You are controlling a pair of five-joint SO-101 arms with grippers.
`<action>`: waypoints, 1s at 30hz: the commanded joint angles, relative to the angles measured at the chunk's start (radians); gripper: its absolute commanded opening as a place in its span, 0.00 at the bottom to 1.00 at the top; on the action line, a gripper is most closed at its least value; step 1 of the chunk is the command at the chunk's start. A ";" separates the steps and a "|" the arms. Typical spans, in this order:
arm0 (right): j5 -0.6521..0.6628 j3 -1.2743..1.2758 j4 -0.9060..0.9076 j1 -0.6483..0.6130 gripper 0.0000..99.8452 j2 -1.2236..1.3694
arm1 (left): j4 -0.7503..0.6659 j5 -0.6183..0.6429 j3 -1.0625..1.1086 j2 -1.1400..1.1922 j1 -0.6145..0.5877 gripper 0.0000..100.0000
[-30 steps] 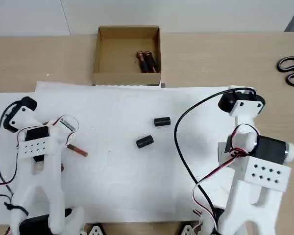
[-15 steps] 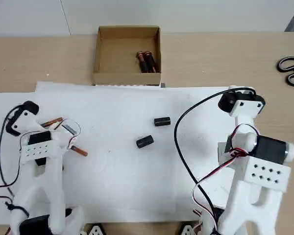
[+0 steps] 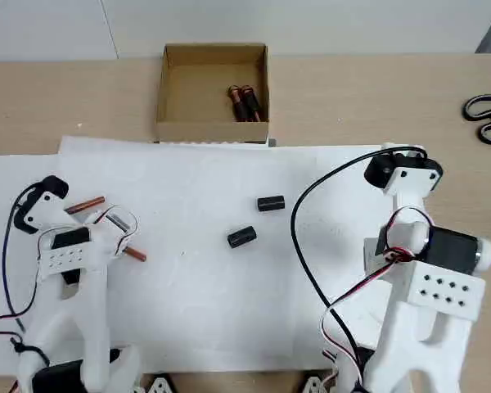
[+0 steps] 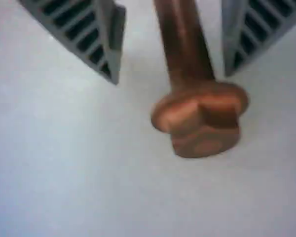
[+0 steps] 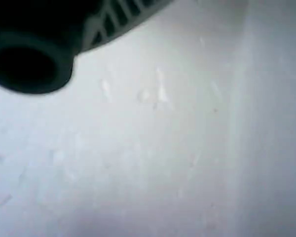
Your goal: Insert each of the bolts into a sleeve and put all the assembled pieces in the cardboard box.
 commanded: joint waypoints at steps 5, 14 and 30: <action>0.011 -0.006 0.027 0.007 0.00 -0.022 | -0.012 0.002 -0.025 0.064 -0.005 0.01; 0.011 -0.014 0.028 0.007 0.00 -0.022 | 0.037 0.002 -0.088 0.094 0.002 0.00; 0.011 -0.192 0.088 -0.001 0.00 -0.050 | 0.529 -0.071 -0.725 -0.261 0.144 0.00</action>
